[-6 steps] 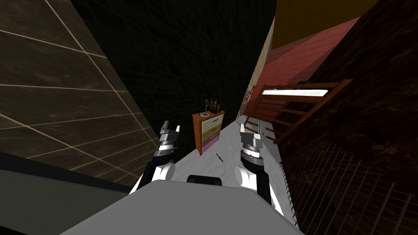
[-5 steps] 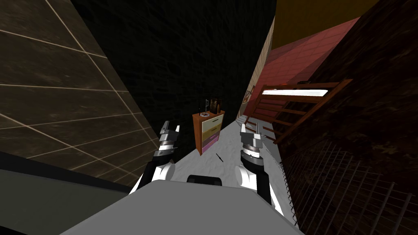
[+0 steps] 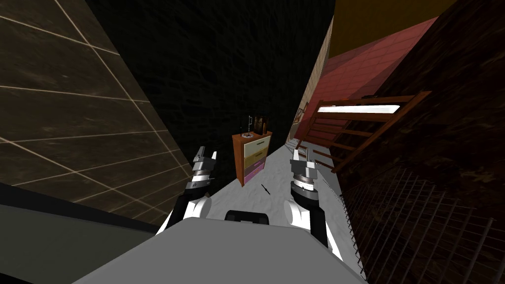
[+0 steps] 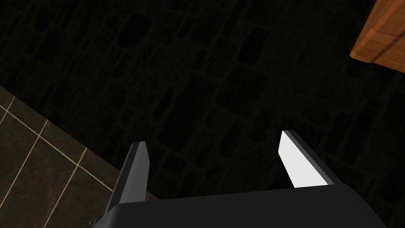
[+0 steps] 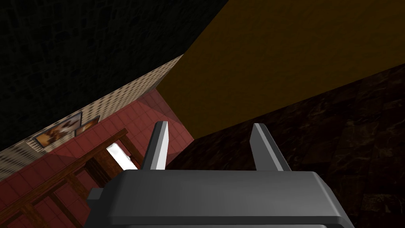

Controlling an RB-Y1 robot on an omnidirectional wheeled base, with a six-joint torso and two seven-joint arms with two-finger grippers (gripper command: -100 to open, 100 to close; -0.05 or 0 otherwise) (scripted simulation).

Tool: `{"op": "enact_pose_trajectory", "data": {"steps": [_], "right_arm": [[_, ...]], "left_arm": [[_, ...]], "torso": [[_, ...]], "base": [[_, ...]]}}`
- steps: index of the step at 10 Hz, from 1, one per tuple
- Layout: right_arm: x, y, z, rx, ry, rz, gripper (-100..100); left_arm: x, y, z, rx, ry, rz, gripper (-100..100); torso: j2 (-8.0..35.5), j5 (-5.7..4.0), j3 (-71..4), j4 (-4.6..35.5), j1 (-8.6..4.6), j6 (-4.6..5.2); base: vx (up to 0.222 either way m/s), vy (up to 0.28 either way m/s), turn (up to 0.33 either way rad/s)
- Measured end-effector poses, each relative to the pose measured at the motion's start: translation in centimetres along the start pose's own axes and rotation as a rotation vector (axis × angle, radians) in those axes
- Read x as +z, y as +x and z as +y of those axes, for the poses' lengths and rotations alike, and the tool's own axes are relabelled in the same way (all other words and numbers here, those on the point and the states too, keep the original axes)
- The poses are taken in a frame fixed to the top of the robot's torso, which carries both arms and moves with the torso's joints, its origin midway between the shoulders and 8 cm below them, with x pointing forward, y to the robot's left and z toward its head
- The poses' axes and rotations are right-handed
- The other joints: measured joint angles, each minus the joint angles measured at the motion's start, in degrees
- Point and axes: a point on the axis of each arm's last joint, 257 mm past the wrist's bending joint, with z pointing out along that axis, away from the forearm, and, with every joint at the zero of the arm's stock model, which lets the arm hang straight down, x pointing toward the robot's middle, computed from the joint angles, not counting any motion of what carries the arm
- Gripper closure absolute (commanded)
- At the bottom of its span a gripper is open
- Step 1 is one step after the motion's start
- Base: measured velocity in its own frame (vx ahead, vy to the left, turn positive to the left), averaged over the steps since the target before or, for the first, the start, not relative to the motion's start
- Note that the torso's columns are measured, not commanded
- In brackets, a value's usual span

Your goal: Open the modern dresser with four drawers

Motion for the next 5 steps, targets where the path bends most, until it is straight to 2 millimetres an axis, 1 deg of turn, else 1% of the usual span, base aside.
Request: {"op": "enact_pose_trajectory", "data": {"steps": [3,4,5], "right_arm": [[0.0,0.0,0.0,0.0,0.0,0.0,0],[0.0,0.0,0.0,0.0,0.0,0.0,0],[-0.01,0.0,-0.02,0.0,0.0,0.0,0]], "left_arm": [[0.0,0.0,0.0,0.0,0.0,0.0,0],[0.0,0.0,0.0,0.0,0.0,0.0,-100],[-0.13,0.08,0.3,0.013,-0.009,0.019,-100]], "torso": [[12.7,0.0,-25.4,12.7,0.0,0.0],[16.9,0.0,-33.8,16.9,0.0,0.0],[18.8,0.0,-37.8,18.8,-0.02,0.0]], "base": [[0.0,0.0,0.0],[0.026,-0.012,0.008],[0.047,-0.033,0.015]]}}
